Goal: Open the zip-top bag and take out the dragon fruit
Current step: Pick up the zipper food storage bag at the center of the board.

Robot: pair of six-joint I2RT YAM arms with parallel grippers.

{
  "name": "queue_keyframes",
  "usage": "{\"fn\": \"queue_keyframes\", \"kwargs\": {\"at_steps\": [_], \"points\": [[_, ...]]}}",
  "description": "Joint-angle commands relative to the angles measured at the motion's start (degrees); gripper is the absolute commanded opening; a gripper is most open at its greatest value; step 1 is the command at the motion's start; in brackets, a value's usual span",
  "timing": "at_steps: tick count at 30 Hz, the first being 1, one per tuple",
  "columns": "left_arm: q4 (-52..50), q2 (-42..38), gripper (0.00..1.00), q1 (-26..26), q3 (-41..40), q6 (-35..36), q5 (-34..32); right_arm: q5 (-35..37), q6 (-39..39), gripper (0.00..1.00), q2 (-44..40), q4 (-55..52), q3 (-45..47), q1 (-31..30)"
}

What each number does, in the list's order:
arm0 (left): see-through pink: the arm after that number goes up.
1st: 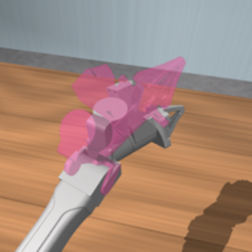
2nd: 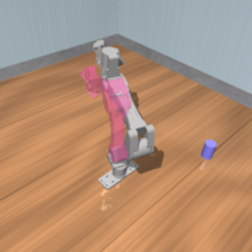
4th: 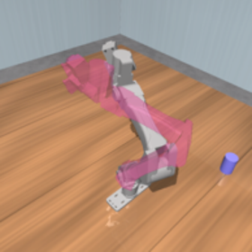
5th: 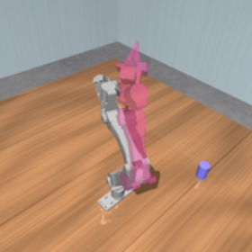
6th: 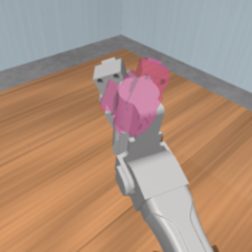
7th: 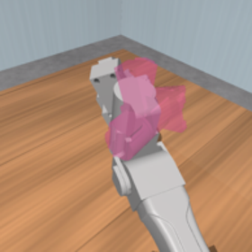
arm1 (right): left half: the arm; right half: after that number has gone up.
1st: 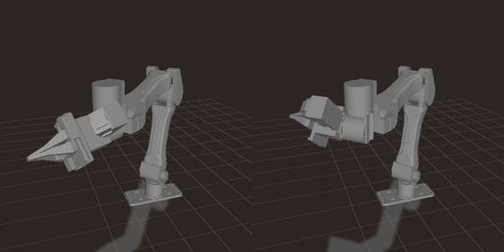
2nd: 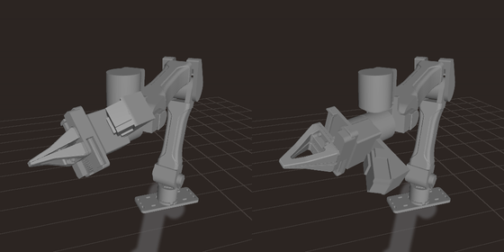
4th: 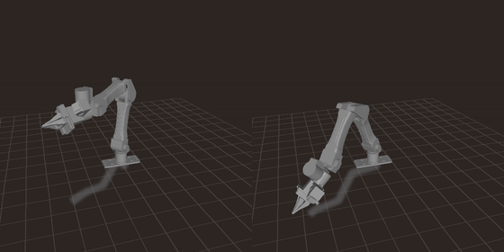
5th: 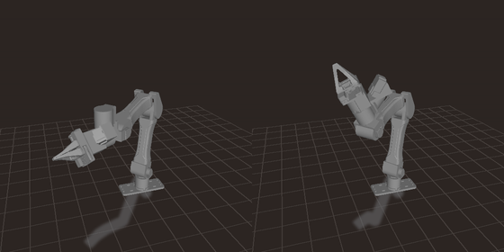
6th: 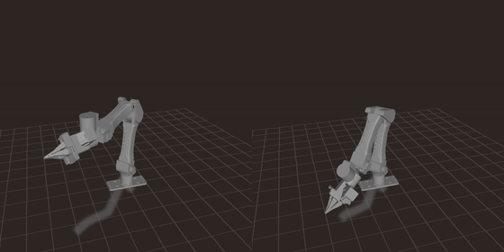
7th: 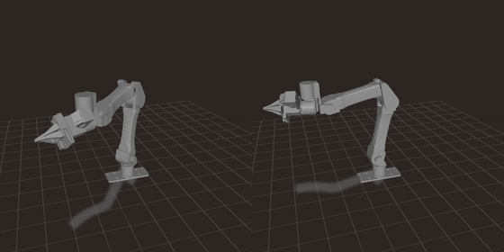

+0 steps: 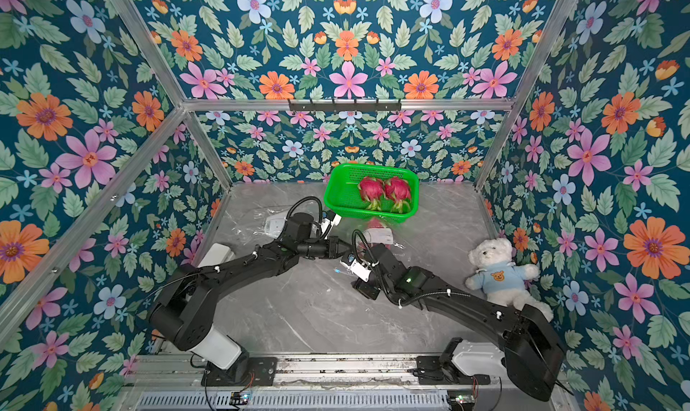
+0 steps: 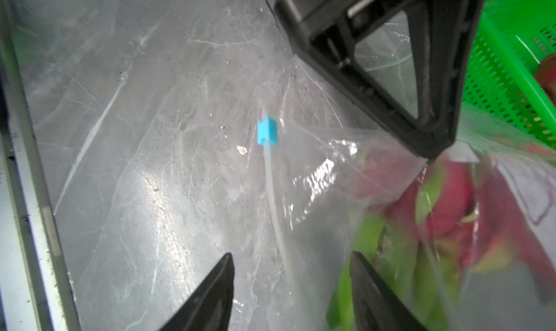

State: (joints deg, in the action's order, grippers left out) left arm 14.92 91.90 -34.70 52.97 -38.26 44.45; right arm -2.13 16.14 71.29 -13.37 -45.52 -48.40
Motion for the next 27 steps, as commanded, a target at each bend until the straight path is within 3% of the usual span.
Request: {"fn": "queue_keyframes", "kwargs": {"at_steps": [1,4,10,14,16,19,21,23,27], "points": [[3.2,-0.1,0.04,0.2,0.0,-0.7,1.2,4.3,0.7,0.63,1.1,2.8,0.1,-0.4],[3.5,-0.5,0.04,0.2,-0.1,-1.0,1.3,7.4,1.0,0.58,2.5,3.8,-0.1,-0.5],[5.1,-1.3,0.03,0.3,-1.6,-2.0,0.9,8.0,1.3,0.01,4.0,4.9,-1.2,-0.4],[5.8,-1.5,0.04,0.3,-2.1,-2.1,0.4,5.1,-0.1,0.00,2.2,3.9,-1.5,-0.4],[5.8,-1.5,0.08,0.8,-1.9,-1.4,-0.1,2.8,-1.3,0.00,0.2,3.3,-1.5,-0.4],[4.3,-2.7,0.47,3.3,-1.1,2.4,-3.1,0.2,-3.1,0.00,-4.1,3.5,-0.9,-0.3],[3.8,-4.1,0.64,5.7,-0.8,5.9,-6.1,-2.0,-4.7,0.00,-7.2,3.9,-0.5,0.7],[4.4,-6.0,0.72,8.4,-0.8,8.6,-8.7,-5.7,-7.4,0.00,-10.2,4.4,-0.3,3.0],[8.8,-9.2,0.73,12.0,-1.5,12.9,-7.8,-10.3,-11.8,0.00,-15.2,7.6,0.6,7.5]]}}
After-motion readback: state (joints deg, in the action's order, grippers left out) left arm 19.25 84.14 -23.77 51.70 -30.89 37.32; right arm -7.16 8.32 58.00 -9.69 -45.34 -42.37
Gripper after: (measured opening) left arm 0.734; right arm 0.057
